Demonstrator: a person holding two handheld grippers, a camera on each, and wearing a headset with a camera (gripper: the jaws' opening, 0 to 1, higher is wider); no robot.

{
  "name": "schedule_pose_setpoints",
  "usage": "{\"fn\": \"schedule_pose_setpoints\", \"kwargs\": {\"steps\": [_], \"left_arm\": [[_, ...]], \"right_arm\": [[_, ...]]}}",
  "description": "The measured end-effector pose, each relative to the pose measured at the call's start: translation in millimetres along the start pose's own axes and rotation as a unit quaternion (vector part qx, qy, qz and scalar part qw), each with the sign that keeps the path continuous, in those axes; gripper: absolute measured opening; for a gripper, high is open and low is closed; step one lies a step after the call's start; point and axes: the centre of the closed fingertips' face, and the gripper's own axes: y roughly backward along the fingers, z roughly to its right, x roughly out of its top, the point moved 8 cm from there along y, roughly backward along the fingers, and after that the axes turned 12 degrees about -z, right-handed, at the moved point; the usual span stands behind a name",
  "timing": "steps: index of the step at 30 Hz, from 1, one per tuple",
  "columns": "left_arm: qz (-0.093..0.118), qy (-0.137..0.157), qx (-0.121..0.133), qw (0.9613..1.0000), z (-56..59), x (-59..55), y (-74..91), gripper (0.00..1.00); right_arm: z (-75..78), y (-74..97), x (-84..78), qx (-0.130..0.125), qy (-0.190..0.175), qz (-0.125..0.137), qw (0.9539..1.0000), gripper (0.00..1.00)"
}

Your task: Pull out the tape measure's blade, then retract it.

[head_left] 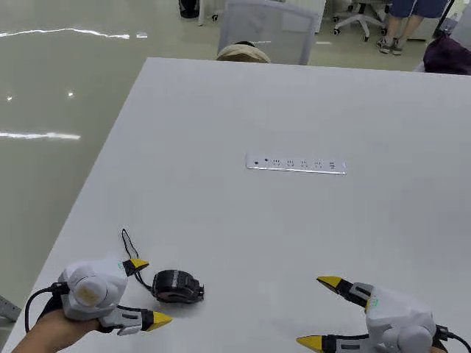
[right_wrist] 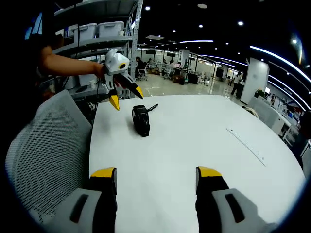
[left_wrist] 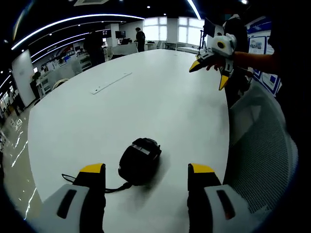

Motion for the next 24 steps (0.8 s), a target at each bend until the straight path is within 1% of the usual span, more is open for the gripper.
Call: {"fn": "schedule_pose_setpoints", "kwargs": {"steps": [1, 2, 3, 7, 10, 11, 14, 15, 17, 19, 24], "left_arm": [[-0.011, -0.004, -0.006, 0.9999, -0.6, -0.2, -1.4, 0.64], [-0.016, -0.006, -0.010, 0.9998, -1.3, -0.5, -2.9, 0.64], [-0.017, -0.020, -0.010, 0.9996, -3.3, 0.2, -4.8, 0.63], [-0.019, -0.040, -0.015, 0.9989, -7.6, 2.2, -9.7, 0.56], [-0.024, -0.053, -0.019, 0.9981, -11.9, 4.1, -14.6, 0.54], [-0.025, -0.065, -0.025, 0.9973, -12.9, 4.8, -16.8, 0.53], [-0.030, -0.079, -0.032, 0.9959, -15.3, 6.9, -20.4, 0.49], [-0.029, -0.088, -0.035, 0.9950, -16.1, 7.2, -21.9, 0.49], [-0.034, -0.091, -0.037, 0.9945, -18.1, 7.2, -24.3, 0.47], [-0.035, -0.100, -0.039, 0.9936, -20.1, 6.5, -26.5, 0.45], [-0.037, -0.110, -0.047, 0.9922, -23.1, 4.7, -30.6, 0.42]], "right_arm": [[0.8, -2.2, 0.9, 0.000, 0.006, -0.003, 1.0000, 0.65], [1.1, -3.4, 1.9, 0.002, 0.010, -0.003, 0.9999, 0.64], [1.6, -5.1, 3.3, 0.005, 0.011, -0.003, 0.9999, 0.63], [4.6, -10.4, 7.1, 0.011, 0.019, -0.001, 0.9998, 0.59], [7.1, -15.9, 8.8, 0.019, 0.022, 0.001, 0.9996, 0.58], [8.6, -18.4, 9.2, 0.022, 0.022, 0.001, 0.9995, 0.57], [10.1, -23.1, 11.5, 0.028, 0.025, 0.001, 0.9993, 0.56], [10.5, -24.3, 12.2, 0.030, 0.025, 0.002, 0.9992, 0.55], [11.7, -28.6, 13.1, 0.034, 0.028, 0.003, 0.9990, 0.55], [12.5, -33.1, 14.1, 0.038, 0.032, 0.003, 0.9988, 0.53], [14.4, -46.8, 16.5, 0.050, 0.037, 0.004, 0.9980, 0.52]]}}
